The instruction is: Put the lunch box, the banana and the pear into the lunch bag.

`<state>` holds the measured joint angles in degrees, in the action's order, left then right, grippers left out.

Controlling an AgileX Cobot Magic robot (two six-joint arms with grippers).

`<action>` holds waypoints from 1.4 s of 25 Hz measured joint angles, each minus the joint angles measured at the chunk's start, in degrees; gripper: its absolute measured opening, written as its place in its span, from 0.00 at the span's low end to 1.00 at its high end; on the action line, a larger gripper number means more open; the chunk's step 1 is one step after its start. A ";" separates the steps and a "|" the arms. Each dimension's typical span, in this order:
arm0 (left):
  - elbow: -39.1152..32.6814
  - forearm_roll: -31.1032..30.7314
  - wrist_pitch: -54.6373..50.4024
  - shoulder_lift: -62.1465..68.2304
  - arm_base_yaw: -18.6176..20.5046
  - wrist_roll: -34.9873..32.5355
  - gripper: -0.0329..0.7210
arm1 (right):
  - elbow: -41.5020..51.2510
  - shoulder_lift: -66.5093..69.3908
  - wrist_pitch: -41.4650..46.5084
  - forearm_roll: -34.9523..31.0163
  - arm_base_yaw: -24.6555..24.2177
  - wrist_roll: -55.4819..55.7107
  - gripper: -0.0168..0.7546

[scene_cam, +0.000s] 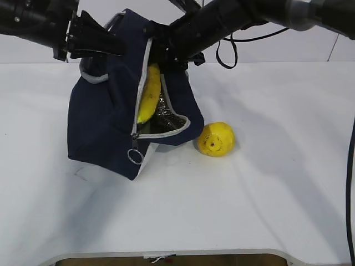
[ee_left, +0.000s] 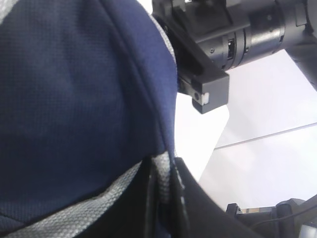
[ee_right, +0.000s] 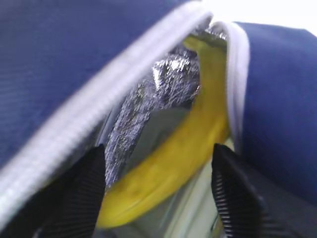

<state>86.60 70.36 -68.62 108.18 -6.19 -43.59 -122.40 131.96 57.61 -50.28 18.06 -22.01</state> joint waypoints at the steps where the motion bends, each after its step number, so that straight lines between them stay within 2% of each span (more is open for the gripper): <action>1: 0.00 0.10 0.00 0.00 0.00 0.00 0.07 | -0.02 0.10 0.00 0.00 0.00 0.01 0.52; 6: 0.00 0.31 0.00 0.00 0.00 0.00 0.07 | -0.12 0.12 0.24 0.00 0.00 -0.39 0.69; 14: 0.00 -0.21 -0.26 -0.11 0.26 0.00 0.07 | -2.93 0.10 7.73 0.74 -0.99 -3.09 0.72; 20: 0.00 -2.72 -0.48 -0.20 2.16 0.09 0.07 | -3.01 -4.02 11.93 11.05 -1.12 -2.71 0.71; 27: 0.00 -6.14 -0.48 -0.20 4.67 0.09 0.07 | -3.05 -9.48 13.18 21.52 -1.25 2.98 0.70; 35: 0.00 -10.94 -0.48 -0.20 5.22 0.14 0.07 | 6.41 -16.98 13.58 32.39 -1.25 12.80 0.69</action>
<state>86.60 59.42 -69.10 107.99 -0.97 -43.45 -116.00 114.98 71.19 -17.90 16.81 -9.21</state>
